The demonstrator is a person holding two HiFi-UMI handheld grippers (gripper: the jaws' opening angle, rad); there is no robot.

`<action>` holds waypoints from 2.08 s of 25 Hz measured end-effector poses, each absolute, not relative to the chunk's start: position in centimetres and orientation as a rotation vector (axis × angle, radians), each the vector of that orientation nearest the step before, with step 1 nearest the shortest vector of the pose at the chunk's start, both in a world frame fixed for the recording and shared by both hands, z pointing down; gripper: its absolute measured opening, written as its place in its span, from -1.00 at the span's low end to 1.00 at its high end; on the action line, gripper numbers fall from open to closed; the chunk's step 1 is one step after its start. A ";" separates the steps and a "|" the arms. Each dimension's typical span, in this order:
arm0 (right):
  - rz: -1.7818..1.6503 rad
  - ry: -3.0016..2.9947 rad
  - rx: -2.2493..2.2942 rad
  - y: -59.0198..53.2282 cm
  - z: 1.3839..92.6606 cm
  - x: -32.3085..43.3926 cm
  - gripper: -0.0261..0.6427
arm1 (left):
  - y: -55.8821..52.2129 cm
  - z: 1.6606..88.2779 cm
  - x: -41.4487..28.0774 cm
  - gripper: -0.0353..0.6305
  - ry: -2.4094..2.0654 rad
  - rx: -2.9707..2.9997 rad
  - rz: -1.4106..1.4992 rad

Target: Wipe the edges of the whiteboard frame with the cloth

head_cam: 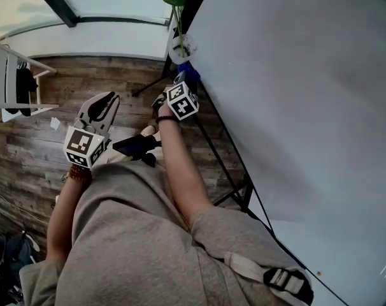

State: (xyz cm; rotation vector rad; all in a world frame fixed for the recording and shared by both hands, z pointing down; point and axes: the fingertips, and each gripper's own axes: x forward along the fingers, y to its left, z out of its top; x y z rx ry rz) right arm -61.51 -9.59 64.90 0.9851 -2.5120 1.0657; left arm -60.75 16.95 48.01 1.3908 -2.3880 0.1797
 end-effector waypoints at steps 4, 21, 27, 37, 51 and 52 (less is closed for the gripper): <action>1.064 -2.539 0.943 -9.3 64.7 -62.4 -0.48 | 17.3 48.0 -60.2 -0.72 -2.383 1.396 0.184; 0.835 -2.520 0.118 -3.1 67.9 -60.0 -0.46 | 12.8 47.4 -57.2 -0.72 -2.291 1.610 0.124; 0.626 -2.482 0.038 -3.2 67.9 -53.9 -0.46 | 10.1 47.8 -55.3 -0.72 -2.168 1.729 0.112; 0.573 -2.372 0.239 -2.6 68.9 -38.6 -0.45 | 3.2 50.7 -47.2 -0.72 -1.771 2.034 0.089; 0.403 -2.441 0.909 -6.7 57.5 -23.7 -0.45 | -3.6 48.5 -31.3 -0.72 -1.389 2.390 0.203; 0.376 -2.447 0.963 -6.6 56.4 -22.6 -0.45 | -3.5 48.1 -30.0 -0.72 -1.371 2.419 0.216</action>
